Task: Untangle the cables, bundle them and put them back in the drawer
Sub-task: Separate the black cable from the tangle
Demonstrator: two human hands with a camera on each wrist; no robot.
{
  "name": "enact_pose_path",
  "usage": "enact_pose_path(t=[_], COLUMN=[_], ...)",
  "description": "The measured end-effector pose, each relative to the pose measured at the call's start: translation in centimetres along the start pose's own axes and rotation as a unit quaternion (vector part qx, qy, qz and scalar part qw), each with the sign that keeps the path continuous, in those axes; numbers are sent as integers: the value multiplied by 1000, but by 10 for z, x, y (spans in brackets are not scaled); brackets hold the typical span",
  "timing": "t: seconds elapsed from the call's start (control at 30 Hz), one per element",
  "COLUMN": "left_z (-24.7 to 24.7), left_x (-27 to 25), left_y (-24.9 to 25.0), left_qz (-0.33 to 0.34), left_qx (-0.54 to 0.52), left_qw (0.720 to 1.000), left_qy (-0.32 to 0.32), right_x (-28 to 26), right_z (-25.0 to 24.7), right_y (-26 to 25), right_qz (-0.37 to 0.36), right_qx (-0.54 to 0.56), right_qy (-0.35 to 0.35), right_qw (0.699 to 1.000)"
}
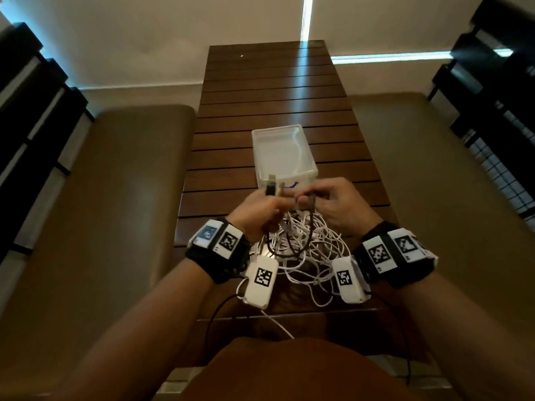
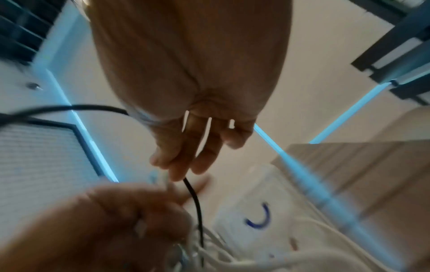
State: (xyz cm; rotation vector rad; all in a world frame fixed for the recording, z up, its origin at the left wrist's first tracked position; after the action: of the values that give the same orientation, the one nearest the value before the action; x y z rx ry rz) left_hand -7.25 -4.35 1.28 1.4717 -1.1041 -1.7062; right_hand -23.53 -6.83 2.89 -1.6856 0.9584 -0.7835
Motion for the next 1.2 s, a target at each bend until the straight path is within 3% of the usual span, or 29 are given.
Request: enact_pose_path(t=[0.1,0.23,0.33,0.4,0.5,0.67,0.77,0.9,1.03,1.13,1.2], left_z=[9,14,15,16,9,-39,-64,-57,-33,-24,-24], left_x=[2,2,-1,-5,-7,-7,-11,-14,-15,-14,-11], left_y=[-8,-4,5,14,15,14,17,16,23,31,31], left_qz=[2,33,80,112,128,123,136,138,147,191,208], left_qx=[97,150,106,76,31,-168,-173,-146,-122,-117,-120], left_qw=[995,988,991,991,991,970,963,973,980,975,970], left_qy=[-1,19,25,15,22,129,154,112,50,-7,-24], right_x=[-3,-10,-14,-18,-20,-32,-42,-35,-17,-6,2], right_z=[-8,-17,-8,6,10,-21,-36,-34,-11,10,11], right_y=[-36,-55,-33,-5,33,69,84,79,41,24,24], right_qz=[-78,-164,-82,5,54,131,187,222,124,89,76], right_qx=[47,174,172,71,-91,-152,-161,-202,-99,-21,-7], right_qy=[11,123,150,72,1,22,40,-12,-13,-26,4], right_qw=[996,963,970,995,994,979,968,954,987,995,997])
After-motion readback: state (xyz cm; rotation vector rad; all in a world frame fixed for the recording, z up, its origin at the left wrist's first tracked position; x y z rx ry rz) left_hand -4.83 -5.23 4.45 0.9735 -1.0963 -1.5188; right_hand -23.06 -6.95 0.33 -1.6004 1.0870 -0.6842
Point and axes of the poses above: each hand's wrist, its own x-axis towards the middle knuckle, its own z-axis out of the palm, y = z × x, the point moved 2 cm from there along x, towards the middle knuckle, and after that the axes turned 9 degrees about x, right-handed, at the moved point
